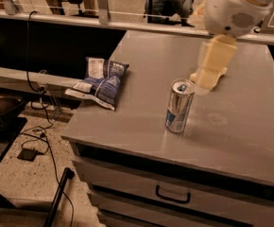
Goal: Pick blue chip bag
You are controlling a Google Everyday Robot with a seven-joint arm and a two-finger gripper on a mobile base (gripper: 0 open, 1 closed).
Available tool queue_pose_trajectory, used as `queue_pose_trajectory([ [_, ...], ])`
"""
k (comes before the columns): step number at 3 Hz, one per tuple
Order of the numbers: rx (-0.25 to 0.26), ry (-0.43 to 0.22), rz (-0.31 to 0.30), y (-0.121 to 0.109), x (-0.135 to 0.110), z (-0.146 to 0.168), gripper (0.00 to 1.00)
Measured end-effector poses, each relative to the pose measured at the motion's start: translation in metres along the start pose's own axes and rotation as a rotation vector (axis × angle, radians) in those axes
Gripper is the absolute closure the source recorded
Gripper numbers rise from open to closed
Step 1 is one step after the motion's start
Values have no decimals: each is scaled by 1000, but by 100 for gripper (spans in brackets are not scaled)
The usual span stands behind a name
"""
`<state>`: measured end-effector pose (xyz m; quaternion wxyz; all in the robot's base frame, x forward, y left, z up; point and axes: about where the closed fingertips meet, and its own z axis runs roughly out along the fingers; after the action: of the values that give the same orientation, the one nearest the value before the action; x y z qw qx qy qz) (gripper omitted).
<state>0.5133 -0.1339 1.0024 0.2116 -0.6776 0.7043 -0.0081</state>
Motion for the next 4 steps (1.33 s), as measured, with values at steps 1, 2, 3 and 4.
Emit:
queue_pose_trajectory([
  [1,-60,-64,-53,-34,-51,29,0],
  [2,-80,-110,-79,-57,-90,53,0],
  [3,-74,-110,-86,-59,-92,56,0],
  [4,-30,-97,-159,-77,-119,93,0],
])
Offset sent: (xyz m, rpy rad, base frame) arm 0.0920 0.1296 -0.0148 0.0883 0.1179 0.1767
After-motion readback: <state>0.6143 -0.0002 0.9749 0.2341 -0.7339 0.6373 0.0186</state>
